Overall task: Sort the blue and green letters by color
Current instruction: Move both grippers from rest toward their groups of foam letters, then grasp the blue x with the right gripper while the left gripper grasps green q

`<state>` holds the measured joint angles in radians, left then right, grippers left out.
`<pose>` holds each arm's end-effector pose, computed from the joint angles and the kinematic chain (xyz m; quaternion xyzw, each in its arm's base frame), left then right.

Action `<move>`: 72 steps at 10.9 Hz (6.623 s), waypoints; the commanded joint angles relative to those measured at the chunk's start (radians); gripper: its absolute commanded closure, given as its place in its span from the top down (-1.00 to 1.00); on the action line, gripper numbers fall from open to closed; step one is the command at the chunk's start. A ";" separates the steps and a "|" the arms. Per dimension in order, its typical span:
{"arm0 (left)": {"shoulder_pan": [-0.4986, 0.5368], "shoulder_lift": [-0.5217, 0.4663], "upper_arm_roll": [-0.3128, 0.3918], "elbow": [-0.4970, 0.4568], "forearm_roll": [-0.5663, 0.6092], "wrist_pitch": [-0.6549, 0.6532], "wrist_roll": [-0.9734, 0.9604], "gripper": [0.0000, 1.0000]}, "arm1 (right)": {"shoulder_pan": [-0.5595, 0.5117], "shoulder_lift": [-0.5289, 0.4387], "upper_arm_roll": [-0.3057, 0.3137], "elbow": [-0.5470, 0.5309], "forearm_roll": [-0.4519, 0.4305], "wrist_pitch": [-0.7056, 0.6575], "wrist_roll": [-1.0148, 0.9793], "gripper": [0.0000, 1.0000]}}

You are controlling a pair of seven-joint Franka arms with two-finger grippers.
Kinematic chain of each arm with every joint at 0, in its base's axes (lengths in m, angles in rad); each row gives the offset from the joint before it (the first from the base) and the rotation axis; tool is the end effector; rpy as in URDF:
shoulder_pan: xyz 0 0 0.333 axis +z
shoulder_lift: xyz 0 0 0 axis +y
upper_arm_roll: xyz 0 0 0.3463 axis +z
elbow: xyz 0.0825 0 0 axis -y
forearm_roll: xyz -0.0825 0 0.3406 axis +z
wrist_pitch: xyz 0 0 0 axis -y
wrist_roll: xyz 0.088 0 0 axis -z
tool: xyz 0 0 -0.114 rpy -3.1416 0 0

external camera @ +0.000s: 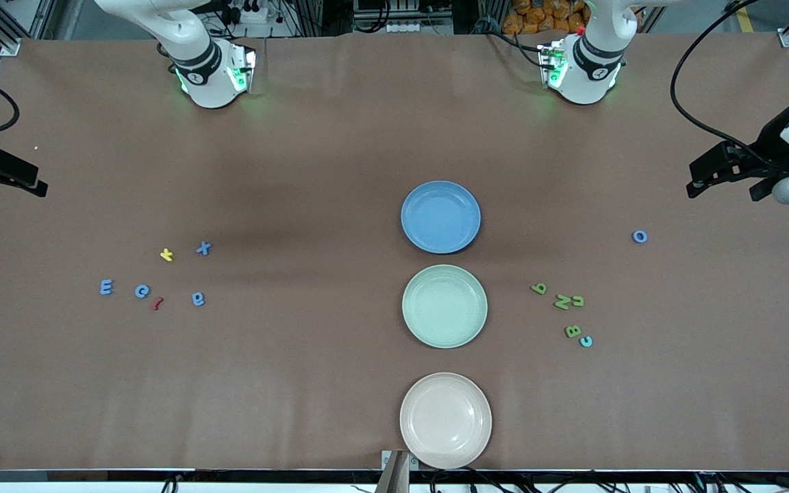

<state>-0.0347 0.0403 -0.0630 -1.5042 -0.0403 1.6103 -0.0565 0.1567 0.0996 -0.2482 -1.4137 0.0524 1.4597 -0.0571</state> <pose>0.5271 -0.0553 0.6593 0.9990 -0.0204 0.0312 0.0239 0.5317 -0.0338 0.6543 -0.9995 0.0147 0.0242 0.0157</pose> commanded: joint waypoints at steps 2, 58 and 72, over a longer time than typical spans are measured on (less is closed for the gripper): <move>-0.005 0.009 -0.004 0.019 0.010 -0.003 0.008 1.00 | 0.014 -0.003 -0.006 -0.008 -0.019 0.008 -0.007 1.00; -0.185 0.570 -0.031 -0.461 0.226 1.048 -1.281 1.00 | -0.045 0.250 0.196 -0.959 0.076 1.197 0.503 -0.14; -0.200 0.584 -0.031 -0.442 0.244 1.047 -1.312 -0.99 | 0.137 0.104 0.207 -0.825 0.070 0.955 0.339 -1.00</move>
<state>-0.2145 0.6080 -0.1010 -1.9556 0.1636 2.6488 -1.3242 0.1837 0.2114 -0.0418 -2.2864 0.1174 2.4380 0.2970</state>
